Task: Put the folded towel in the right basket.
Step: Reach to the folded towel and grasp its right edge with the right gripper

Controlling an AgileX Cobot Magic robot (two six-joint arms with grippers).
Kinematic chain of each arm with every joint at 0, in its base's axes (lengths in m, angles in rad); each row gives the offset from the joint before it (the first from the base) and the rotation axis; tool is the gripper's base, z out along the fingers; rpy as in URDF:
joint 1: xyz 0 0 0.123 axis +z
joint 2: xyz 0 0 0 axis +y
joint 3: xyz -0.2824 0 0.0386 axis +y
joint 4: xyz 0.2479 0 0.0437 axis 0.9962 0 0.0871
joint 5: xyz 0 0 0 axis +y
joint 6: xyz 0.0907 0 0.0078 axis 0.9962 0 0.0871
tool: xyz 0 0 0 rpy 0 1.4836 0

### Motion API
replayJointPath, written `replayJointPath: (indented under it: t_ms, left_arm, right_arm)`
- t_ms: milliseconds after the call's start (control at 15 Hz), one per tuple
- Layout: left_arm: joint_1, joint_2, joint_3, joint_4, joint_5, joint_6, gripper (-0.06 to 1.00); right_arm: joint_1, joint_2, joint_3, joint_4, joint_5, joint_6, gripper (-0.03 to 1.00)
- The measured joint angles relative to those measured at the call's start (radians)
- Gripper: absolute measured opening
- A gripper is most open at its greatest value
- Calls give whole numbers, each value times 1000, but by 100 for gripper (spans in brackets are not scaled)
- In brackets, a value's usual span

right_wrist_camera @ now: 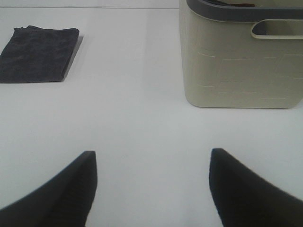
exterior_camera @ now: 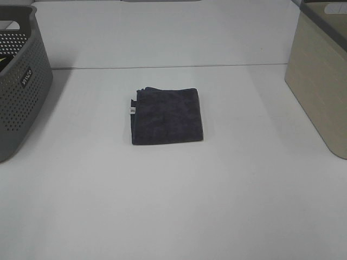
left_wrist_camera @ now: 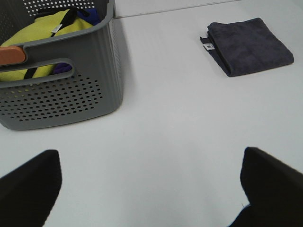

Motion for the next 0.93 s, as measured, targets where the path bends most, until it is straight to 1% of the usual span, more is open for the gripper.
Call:
replayJointPath:
  t_ms: [933]
  left_arm:
    - [0,0,0,0,0,0,98]
  right_arm:
    - [0,0,0,0,0,0,65]
